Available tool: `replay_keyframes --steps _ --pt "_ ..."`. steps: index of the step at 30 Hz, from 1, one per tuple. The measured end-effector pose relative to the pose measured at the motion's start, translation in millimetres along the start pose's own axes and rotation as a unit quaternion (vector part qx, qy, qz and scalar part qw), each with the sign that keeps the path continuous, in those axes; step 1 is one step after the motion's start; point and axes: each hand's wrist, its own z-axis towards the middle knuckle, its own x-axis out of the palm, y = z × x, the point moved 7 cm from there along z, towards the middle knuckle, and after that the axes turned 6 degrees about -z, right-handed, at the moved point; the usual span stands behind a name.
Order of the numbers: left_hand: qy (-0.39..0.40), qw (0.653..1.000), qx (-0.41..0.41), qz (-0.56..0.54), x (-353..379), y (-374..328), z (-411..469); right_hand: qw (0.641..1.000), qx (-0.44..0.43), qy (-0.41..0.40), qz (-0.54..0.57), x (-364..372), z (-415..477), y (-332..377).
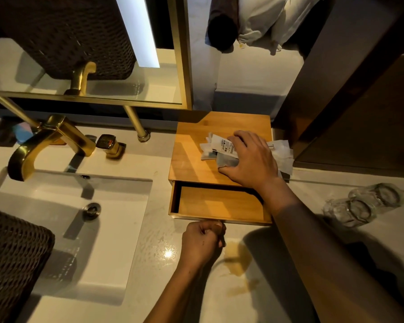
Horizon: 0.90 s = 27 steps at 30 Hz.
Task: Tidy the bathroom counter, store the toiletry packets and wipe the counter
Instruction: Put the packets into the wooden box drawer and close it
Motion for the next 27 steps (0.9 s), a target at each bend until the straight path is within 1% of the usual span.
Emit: replay_keyframes --steps 7,13,15,17,18,19,21,22,23,24,27 --pt "0.008 1.0 -0.007 0.008 -3 3 -15 1.0 -0.007 -0.023 -0.009 -4 0 1" --pt "-0.007 0.999 -0.026 0.021 -4 7 -29 0.999 -0.001 -0.026 -0.023 -4 -1 0" --pt "-0.007 0.998 -0.015 0.054 -5 3 -32 0.999 0.003 -0.023 -0.025 -4 0 0" --pt "-0.017 0.99 0.028 0.139 -13 -4 -37 0.999 0.009 -0.021 -0.028 -4 0 0" --pt "-0.03 0.977 0.07 0.2 -19 -9 -41 0.999 0.012 -0.021 -0.029 -3 -1 -1" --pt "-0.046 0.955 0.131 0.262 -26 -15 -45 0.999 0.016 -0.02 -0.029 -3 -2 -1" --pt "-0.079 0.894 0.261 0.355 -41 -23 -57 0.999 0.024 -0.022 -0.031 -3 -5 0" --pt "-0.089 0.868 0.308 0.379 -49 -23 -63 0.999 0.029 -0.024 -0.03 -3 -8 1" --pt "-0.094 0.85 0.335 0.396 -55 -22 -67 0.999 0.035 -0.025 -0.025 -4 -9 2" --pt "-0.092 0.836 0.341 0.42 -61 -16 -68 0.999 0.042 -0.022 -0.018 -4 -11 2" --pt "-0.072 0.787 0.323 0.52 -70 -1 -64 0.998 0.066 0.008 0.011 -5 -13 6"
